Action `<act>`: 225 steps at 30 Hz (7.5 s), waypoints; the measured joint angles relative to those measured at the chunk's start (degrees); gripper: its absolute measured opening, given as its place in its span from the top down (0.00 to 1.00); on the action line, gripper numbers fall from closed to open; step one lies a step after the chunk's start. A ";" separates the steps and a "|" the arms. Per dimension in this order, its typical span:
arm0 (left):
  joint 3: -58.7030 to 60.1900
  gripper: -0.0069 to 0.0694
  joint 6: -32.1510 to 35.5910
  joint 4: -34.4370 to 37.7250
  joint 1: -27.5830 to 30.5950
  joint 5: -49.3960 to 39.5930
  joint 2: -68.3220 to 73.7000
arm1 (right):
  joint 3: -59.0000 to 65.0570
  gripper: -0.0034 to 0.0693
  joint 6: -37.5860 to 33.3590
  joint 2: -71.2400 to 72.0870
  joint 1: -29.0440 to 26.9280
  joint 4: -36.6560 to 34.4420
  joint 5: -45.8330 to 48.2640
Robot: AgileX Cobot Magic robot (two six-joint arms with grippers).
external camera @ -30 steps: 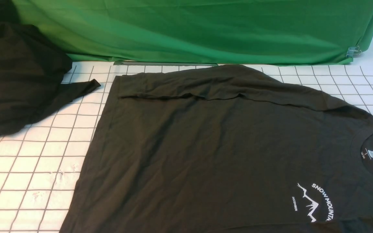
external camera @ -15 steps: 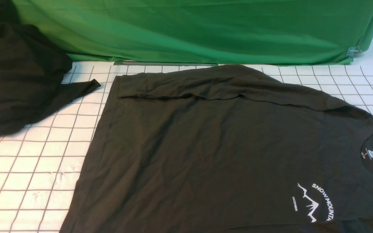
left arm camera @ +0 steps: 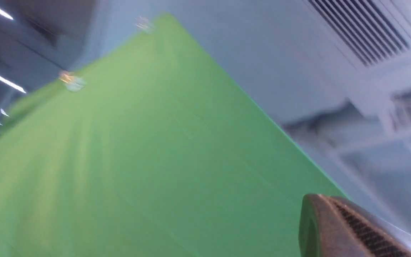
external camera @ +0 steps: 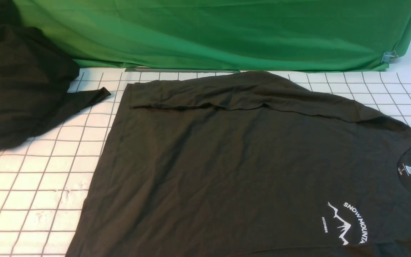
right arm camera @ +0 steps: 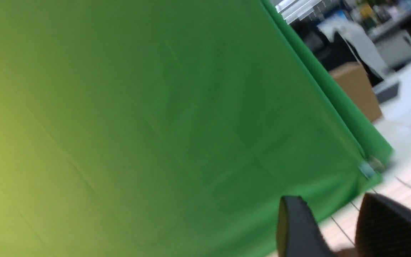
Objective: Fold a long-sleeved shirt over a white checkered tablecloth.
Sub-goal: 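Grasp the left edge of the dark T-shirt lying flat on the table, then fold the left side of the black T-shirt inward over its body, then grab the top left corner of the dark shirt with the left gripper, then fold the left side of the dark shirt inward over its body with the left gripper, then grasp the near edge of the shirt at its hem and shoulder corners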
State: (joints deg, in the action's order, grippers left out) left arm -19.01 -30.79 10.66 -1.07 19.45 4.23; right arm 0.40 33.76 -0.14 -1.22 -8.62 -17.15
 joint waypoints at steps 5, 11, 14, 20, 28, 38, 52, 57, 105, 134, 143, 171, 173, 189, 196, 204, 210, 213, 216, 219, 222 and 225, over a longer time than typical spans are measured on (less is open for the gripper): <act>-24.90 0.90 11.27 -2.78 0.00 -48.25 17.90 | -1.68 0.64 3.47 0.02 0.00 1.62 0.39; -31.44 0.90 24.33 1.56 0.00 -78.46 38.00 | -19.41 0.89 -2.18 -6.27 4.46 6.91 20.96; -29.29 0.91 29.32 3.87 0.00 -83.70 48.66 | -33.95 0.94 -12.95 -16.36 10.53 7.26 39.39; -22.38 0.92 29.59 3.77 -7.59 -81.60 59.87 | -51.67 0.95 -23.07 -39.71 21.67 8.93 74.54; -17.69 0.92 16.84 -3.75 -29.85 -78.19 67.55 | -53.53 0.95 -27.59 -55.41 27.32 8.62 78.25; -17.58 0.69 10.82 -9.38 -33.12 -69.38 71.82 | -53.67 0.95 -28.96 -56.58 27.38 8.62 74.85; -17.41 0.27 10.20 -10.20 -33.12 -65.23 81.10 | -53.67 0.95 -29.42 -56.61 27.38 8.62 74.01; -17.71 0.42 10.19 -9.75 -33.12 -66.81 81.10 | -53.67 0.95 -29.73 -56.61 27.38 8.62 73.91; -56.61 0.54 25.03 -28.31 -22.20 -62.58 97.72 | -53.67 0.94 -30.05 -56.61 27.40 2.83 70.91; -98.41 0.28 24.58 -11.39 -9.97 -64.08 127.41 | -53.67 0.91 -30.10 -56.65 27.40 1.10 73.49; -98.99 0.28 23.30 -13.06 -9.55 -63.17 133.35 | -53.67 0.90 -30.27 -56.65 27.40 1.11 73.70; -117.09 0.87 32.02 -7.64 -9.55 -85.06 132.33 | -53.67 0.87 -30.00 -56.65 27.40 3.82 73.60; -118.06 0.87 32.86 -5.05 -9.60 -87.62 130.67 | -53.89 0.88 -27.69 -56.87 27.40 8.62 73.48; -68.49 0.87 32.33 0.98 -10.25 -83.52 98.33 | -56.14 0.96 -24.94 -61.20 21.19 14.33 72.30; -48.79 0.87 30.12 2.14 -13.20 -74.27 91.61 | -56.14 0.96 -28.40 -61.20 21.19 9.15 70.80; -40.39 0.62 29.51 -1.64 -13.75 -71.78 91.62 | -56.14 0.96 -29.14 -61.20 21.19 7.97 70.90; -40.31 0.31 29.46 -2.83 -13.75 -78.94 91.28 | -56.14 0.96 -29.19 -61.20 21.19 7.97 71.30; -38.26 0.28 28.22 -5.42 -13.75 -85.31 89.72 | -56.14 0.96 -29.19 -61.20 21.19 7.88 71.57; -33.85 0.30 25.97 -7.04 -13.75 -86.83 85.98 | -56.14 0.96 -29.32 -61.20 21.19 7.88 71.76; -27.09 0.36 24.18 -6.65 -13.75 -82.81 78.49 | -56.14 0.96 -29.50 -61.20 21.19 7.88 71.83; -21.90 0.39 23.43 -6.30 -13.75 -77.97 73.15 | -56.14 0.96 -29.81 -61.20 21.19 7.86 71.77; -18.98 0.41 22.65 -6.30 -13.75 -73.53 71.68 | -56.14 0.95 -30.00 -61.20 21.19 7.81 71.23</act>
State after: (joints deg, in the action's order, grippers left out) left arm -37.99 -8.14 4.36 -14.82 -54.07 75.91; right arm -55.75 3.76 -61.33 19.97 -0.81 54.08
